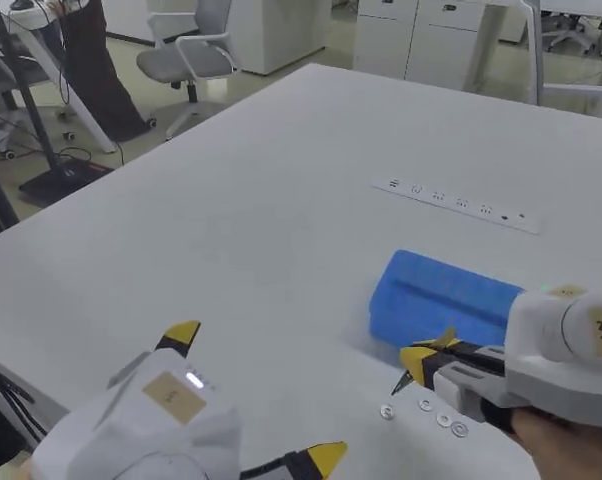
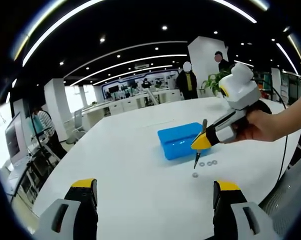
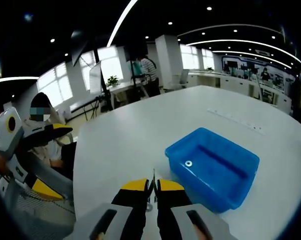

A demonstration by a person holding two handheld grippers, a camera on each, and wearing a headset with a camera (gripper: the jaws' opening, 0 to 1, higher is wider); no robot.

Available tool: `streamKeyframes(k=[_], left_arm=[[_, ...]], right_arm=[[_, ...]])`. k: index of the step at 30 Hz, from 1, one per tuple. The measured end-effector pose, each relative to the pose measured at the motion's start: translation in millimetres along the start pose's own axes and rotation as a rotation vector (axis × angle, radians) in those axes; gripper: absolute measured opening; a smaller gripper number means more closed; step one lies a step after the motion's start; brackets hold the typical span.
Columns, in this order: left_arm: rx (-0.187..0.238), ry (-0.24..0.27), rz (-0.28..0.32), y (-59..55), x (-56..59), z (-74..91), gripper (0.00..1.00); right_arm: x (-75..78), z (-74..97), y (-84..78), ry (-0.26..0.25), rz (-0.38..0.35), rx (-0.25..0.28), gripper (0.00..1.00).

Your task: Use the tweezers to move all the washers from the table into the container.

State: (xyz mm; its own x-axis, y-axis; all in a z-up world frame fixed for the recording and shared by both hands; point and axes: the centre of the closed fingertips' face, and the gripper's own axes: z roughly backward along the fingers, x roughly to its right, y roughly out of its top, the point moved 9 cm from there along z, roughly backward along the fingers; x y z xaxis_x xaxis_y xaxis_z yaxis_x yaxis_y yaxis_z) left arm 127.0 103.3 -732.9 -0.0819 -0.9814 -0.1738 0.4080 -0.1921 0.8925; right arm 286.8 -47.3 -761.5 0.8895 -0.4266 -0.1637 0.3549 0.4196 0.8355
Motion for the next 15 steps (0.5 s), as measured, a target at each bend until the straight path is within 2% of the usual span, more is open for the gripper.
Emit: streamKeyframes(k=[11,15], left_arm=[[-0.004,0.004,-0.001,-0.6,-0.8,0.1,0.99],[-0.005,0.006,0.000,-0.6,-1.0,0.0,0.99]], right_arm=[[-1.3,-5.7,-10.6,-0.002,-0.003,-0.032,0.03],[0.5,-5.8,-9.9,-0.010,-0.001,-0.026,0.03]])
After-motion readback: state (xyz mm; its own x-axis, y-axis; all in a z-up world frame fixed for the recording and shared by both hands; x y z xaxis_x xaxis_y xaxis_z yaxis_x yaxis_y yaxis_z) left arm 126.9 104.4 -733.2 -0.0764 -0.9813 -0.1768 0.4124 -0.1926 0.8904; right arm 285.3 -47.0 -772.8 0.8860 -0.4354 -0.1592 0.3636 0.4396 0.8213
